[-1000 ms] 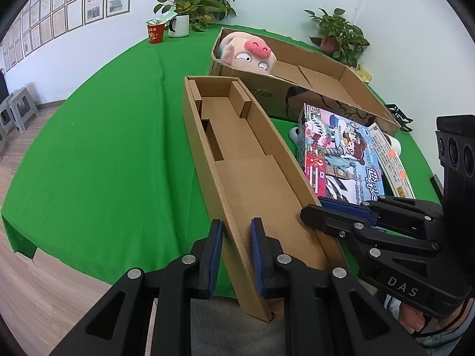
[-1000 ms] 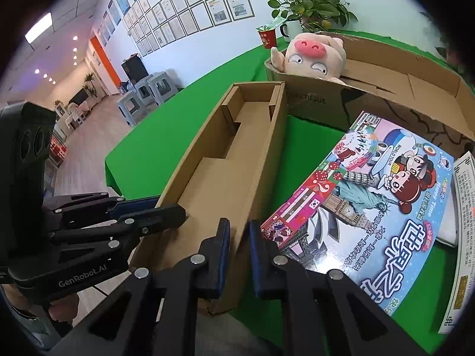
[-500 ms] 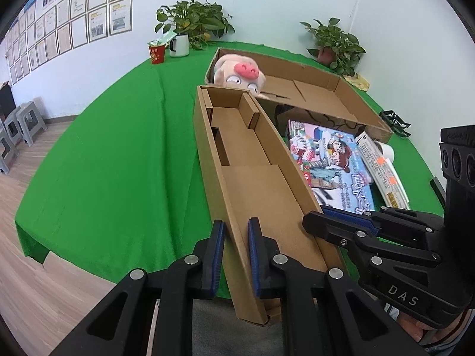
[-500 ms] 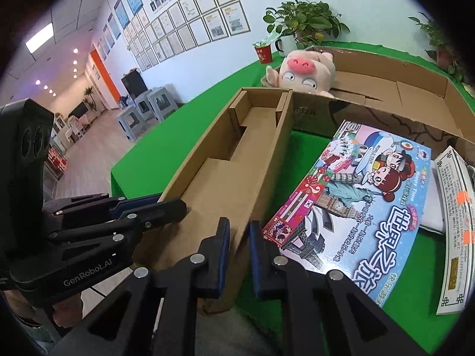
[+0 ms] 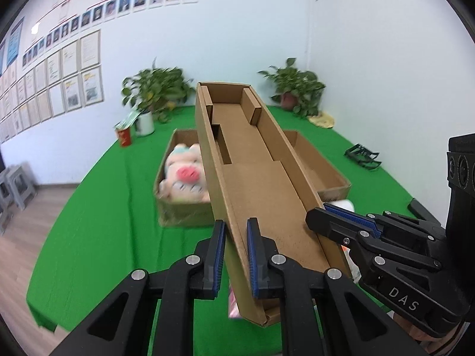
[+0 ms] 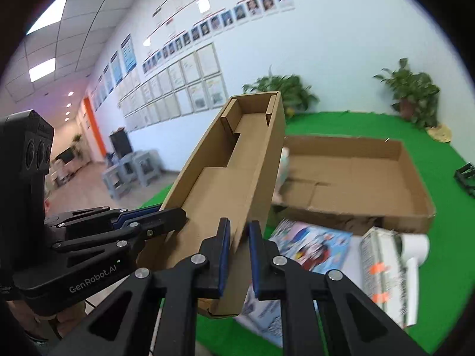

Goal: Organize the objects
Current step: 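Carry the cardboard tray with the left tool toward the open box, then lower the tray into the box beside the pig and release it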

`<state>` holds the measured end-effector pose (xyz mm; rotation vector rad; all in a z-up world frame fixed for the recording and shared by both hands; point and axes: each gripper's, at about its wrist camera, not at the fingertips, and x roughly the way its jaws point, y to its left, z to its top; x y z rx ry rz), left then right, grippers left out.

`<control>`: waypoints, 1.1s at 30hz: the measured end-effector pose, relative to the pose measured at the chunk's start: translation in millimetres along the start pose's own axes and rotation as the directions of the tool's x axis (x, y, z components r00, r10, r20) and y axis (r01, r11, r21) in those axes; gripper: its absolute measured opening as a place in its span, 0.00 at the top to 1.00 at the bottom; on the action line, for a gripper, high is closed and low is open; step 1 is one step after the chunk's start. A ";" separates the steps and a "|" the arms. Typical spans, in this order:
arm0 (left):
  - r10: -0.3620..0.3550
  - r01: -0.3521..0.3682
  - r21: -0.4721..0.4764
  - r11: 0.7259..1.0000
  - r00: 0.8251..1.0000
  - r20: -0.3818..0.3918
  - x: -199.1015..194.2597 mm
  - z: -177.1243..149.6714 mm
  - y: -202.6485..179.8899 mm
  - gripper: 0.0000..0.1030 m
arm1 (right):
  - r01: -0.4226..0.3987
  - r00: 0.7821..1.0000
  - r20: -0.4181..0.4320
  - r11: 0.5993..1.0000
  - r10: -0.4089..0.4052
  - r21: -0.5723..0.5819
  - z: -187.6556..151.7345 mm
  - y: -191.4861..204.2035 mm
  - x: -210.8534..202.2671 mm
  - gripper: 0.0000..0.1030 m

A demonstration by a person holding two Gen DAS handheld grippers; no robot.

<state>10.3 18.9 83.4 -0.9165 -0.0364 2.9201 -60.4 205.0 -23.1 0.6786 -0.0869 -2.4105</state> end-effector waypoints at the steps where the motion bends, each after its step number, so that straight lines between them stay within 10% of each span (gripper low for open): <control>1: -0.013 0.013 0.014 1.000 1.000 0.009 4.3 6.4 -5.1 0.89 | 0.018 1.000 0.016 1.000 -0.019 0.009 4.9 -7.0 -1.0 0.89; 19: -0.087 0.075 0.133 0.988 0.992 0.087 93.2 135.0 -40.1 0.90 | 0.188 0.975 0.119 0.982 -0.189 0.021 84.2 -64.4 32.2 0.89; 33: -0.064 0.069 0.089 0.994 0.996 -0.063 206.7 156.8 -3.0 0.90 | 0.179 0.984 -0.016 0.982 -0.179 0.052 93.0 -102.3 109.6 0.89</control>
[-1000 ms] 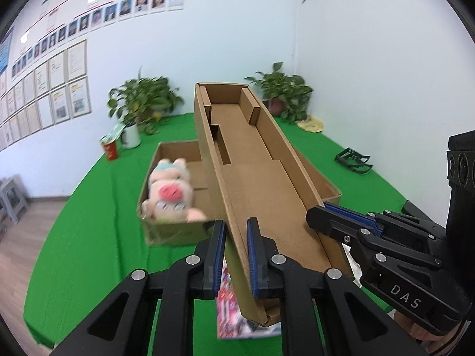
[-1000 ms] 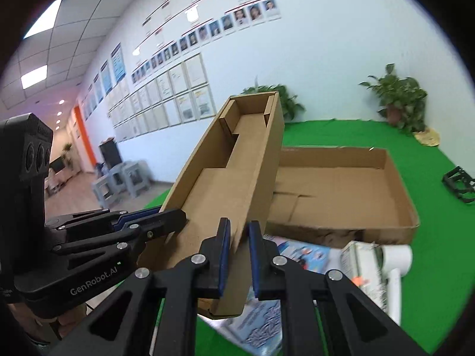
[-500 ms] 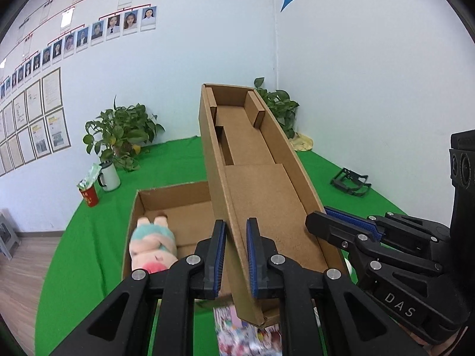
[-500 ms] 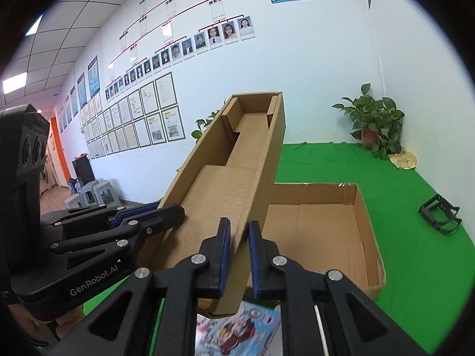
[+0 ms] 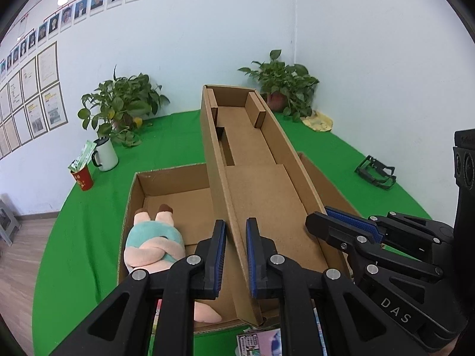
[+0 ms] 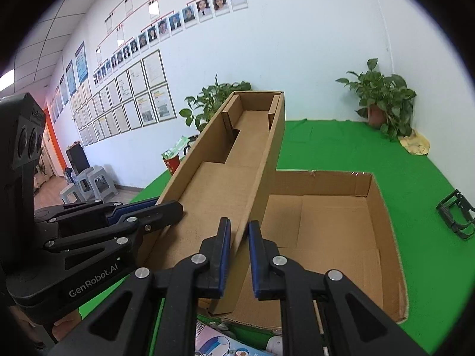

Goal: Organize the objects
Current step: 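Lower the tray into the box beside the pig and release it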

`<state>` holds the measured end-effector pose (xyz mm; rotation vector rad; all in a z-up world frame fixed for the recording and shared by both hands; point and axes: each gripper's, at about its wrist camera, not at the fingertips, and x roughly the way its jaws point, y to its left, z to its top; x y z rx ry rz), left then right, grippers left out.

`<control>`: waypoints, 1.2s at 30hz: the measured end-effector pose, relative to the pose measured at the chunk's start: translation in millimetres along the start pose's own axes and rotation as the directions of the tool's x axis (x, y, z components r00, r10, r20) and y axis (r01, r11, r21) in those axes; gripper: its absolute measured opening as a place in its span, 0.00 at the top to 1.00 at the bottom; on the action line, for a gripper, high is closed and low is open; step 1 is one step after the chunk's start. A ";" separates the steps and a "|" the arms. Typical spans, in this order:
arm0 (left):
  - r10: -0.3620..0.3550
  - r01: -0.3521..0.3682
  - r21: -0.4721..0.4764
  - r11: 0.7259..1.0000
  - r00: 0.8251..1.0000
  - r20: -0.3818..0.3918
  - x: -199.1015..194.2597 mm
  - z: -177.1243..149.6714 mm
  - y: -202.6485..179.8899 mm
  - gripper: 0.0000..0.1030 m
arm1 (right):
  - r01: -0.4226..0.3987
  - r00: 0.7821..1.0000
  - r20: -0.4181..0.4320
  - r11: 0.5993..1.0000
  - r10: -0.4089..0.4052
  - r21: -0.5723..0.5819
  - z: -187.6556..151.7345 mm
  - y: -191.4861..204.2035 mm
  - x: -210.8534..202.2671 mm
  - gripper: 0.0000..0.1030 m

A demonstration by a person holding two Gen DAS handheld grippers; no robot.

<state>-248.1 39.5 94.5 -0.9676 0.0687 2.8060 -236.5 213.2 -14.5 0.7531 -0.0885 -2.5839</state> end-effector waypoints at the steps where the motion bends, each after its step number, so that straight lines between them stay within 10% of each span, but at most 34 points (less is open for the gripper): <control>1: 0.000 0.000 -0.001 1.000 1.000 -0.010 5.5 -5.3 2.3 0.90 | -0.001 1.000 -0.009 1.000 0.001 0.003 -0.8 -1.0 4.7 0.89; 18: 0.033 -0.055 -0.083 0.995 0.967 -0.254 124.8 -96.1 53.2 0.91 | -0.048 0.955 -0.288 0.996 0.069 0.082 -62.3 -12.8 99.2 0.89; 36: 0.028 -0.076 -0.160 0.984 0.957 -0.287 101.9 -119.7 66.3 0.92 | -0.109 0.932 -0.336 0.990 0.134 0.093 -64.1 -11.2 111.6 0.85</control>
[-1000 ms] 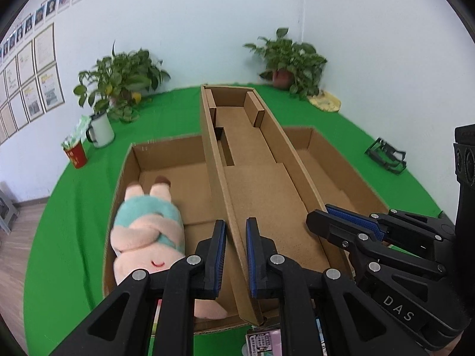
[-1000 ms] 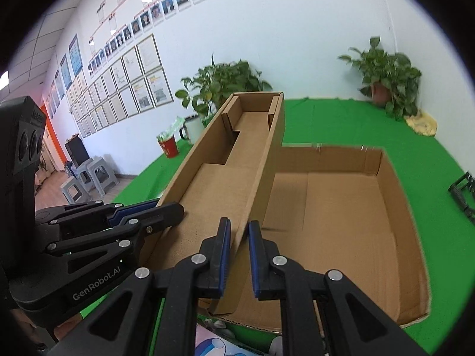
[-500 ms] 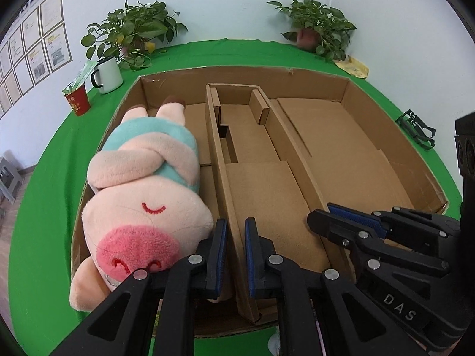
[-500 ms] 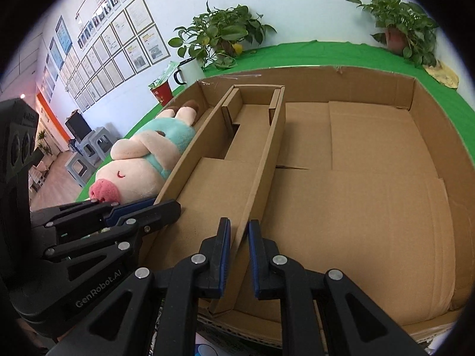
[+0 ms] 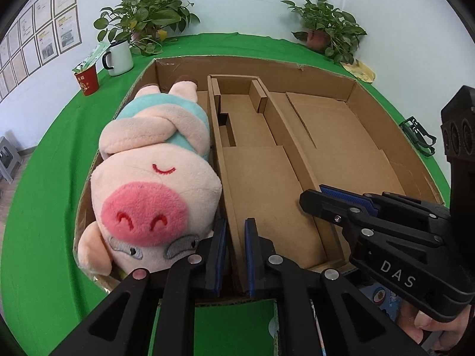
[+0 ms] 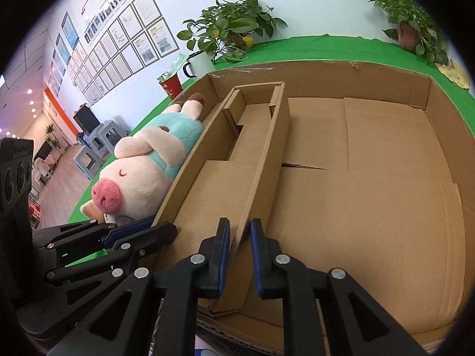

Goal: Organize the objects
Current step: 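Lower the tray into the box beside the pig and release it, then grasp the blue-and-pink board game box with the left tool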

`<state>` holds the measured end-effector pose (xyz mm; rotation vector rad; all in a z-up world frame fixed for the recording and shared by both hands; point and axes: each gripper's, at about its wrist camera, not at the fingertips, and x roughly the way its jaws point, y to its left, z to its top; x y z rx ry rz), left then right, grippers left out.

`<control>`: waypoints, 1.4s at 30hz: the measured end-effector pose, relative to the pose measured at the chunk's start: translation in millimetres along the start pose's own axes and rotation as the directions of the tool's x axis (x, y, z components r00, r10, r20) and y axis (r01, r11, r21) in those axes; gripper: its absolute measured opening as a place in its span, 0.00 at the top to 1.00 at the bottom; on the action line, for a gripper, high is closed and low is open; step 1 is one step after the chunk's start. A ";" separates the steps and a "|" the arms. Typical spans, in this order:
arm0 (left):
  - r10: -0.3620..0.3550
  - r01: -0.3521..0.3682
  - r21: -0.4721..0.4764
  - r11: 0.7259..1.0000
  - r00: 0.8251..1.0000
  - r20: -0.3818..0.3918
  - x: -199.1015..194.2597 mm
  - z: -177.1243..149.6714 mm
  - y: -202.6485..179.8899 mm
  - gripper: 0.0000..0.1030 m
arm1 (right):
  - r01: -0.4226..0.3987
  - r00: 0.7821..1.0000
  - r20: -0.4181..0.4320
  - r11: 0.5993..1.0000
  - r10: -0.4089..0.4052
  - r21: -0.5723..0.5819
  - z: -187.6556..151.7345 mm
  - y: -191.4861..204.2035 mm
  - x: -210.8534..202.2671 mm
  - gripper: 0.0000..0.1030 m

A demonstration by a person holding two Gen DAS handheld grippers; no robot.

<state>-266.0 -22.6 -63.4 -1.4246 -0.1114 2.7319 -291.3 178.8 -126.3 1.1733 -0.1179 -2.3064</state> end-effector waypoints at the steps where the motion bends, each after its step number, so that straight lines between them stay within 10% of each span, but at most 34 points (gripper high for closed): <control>1: 0.000 0.000 0.000 1.000 1.000 0.000 -2.5 -0.7 0.1 0.92 | -0.007 1.000 -0.002 1.000 0.007 0.002 -0.1 0.4 0.5 0.85; 12: -0.040 0.040 -0.037 0.999 0.999 -0.009 -15.1 -12.2 5.3 0.89 | -0.029 0.999 -0.025 0.999 0.029 0.025 -0.8 3.4 5.2 0.81; 16: -0.021 0.024 -0.046 0.999 0.998 0.053 -32.1 -15.2 6.2 0.83 | -0.004 1.000 -0.009 1.000 0.004 -0.017 -3.7 7.8 -4.9 0.50; 18: -0.016 0.018 -0.017 1.000 0.991 0.132 -54.1 -18.5 2.4 0.67 | 0.076 0.996 0.041 0.997 -0.075 -0.032 -8.6 7.2 -20.8 0.16; 21: -0.006 0.005 0.002 1.000 0.952 0.306 -100.2 -29.7 -3.4 0.22 | 0.255 0.959 0.132 0.967 -0.250 -0.024 -23.5 -0.2 -52.2 0.00; 23: -0.006 -0.006 0.031 0.999 0.919 0.393 -125.9 -39.4 -11.0 0.03 | 0.309 0.939 0.166 0.951 -0.301 -0.028 -37.3 -3.8 -71.0 0.00; 30: 0.023 -0.067 0.076 0.995 0.878 0.479 -167.4 -73.0 -46.4 0.00 | 0.379 0.896 0.249 0.925 -0.366 -0.002 -70.2 -8.0 -118.1 0.00; 42: 0.029 -0.128 0.161 0.979 0.859 0.511 -250.4 -97.0 -72.8 0.00 | 0.353 0.888 0.314 0.935 -0.336 0.002 -94.7 2.0 -175.1 0.00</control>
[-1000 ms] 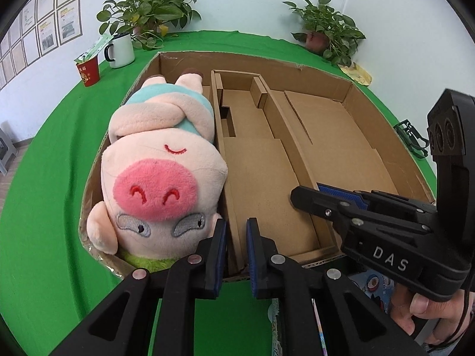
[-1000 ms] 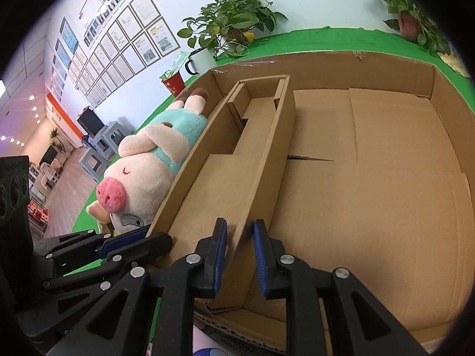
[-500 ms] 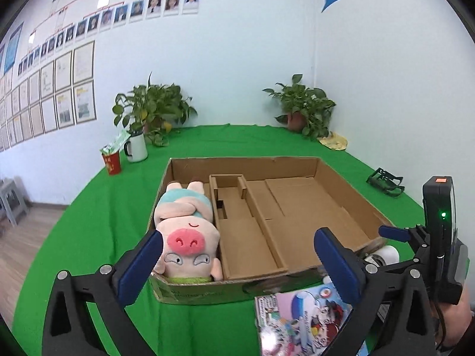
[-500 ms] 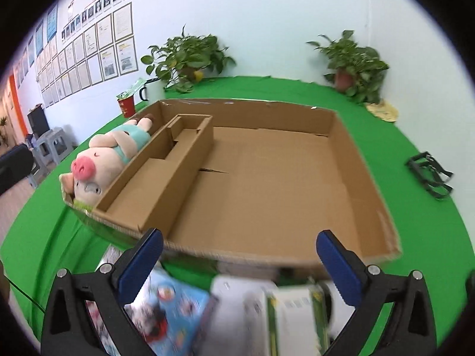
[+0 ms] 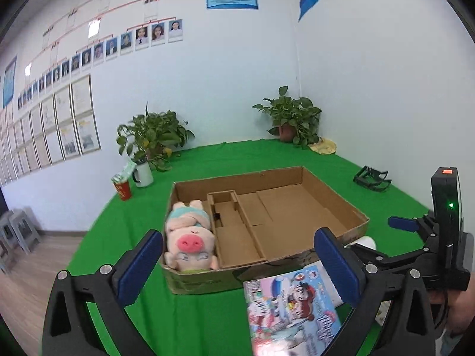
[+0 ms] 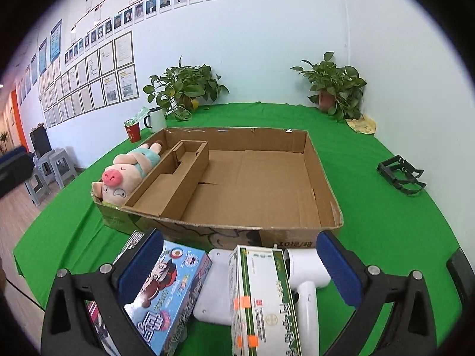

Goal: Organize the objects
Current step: 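Grasp the blue-and-pink board game box with the left tool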

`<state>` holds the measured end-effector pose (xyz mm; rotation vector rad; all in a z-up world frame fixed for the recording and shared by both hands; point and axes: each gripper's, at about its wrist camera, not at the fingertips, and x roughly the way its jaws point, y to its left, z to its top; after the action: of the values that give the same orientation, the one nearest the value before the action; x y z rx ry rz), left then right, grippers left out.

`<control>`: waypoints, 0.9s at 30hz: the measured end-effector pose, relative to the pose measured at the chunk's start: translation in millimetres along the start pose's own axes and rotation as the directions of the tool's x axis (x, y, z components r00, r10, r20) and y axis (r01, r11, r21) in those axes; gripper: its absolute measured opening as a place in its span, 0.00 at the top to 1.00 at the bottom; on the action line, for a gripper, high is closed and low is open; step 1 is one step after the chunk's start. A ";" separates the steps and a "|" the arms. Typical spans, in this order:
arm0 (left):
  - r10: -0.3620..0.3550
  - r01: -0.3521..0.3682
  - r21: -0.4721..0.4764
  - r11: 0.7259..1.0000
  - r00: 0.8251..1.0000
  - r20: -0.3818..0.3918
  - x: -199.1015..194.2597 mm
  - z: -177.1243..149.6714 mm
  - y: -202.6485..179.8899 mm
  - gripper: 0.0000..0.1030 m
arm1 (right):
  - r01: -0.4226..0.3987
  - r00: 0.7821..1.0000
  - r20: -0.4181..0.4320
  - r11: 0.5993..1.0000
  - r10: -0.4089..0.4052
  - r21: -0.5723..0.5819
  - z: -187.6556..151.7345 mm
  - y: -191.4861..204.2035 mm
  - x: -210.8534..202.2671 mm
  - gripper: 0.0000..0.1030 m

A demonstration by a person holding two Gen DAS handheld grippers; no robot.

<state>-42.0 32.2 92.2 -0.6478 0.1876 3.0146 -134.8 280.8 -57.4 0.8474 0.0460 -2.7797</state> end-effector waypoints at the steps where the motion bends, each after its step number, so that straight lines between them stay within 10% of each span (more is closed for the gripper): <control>1: 0.025 -0.025 0.020 0.999 1.000 0.008 -7.7 2.7 -1.2 0.00 | 0.004 1.000 -0.002 1.000 -0.004 -0.002 -2.8 -0.8 -3.7 0.00; 21: -0.141 0.117 -0.191 0.975 0.983 -0.115 58.1 -66.5 -0.1 0.00 | -0.021 0.996 -0.093 1.000 0.020 -0.010 -39.1 10.2 -5.2 0.00; 27: -0.179 0.137 -0.219 0.966 0.966 -0.187 72.8 -79.4 11.5 0.00 | -0.194 0.980 -0.053 0.981 0.194 0.009 -43.6 21.4 -7.6 0.00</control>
<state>-76.9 12.4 -8.5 -0.9446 -0.1631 2.8310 -99.8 265.8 -88.6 0.8770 -0.0308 -2.5767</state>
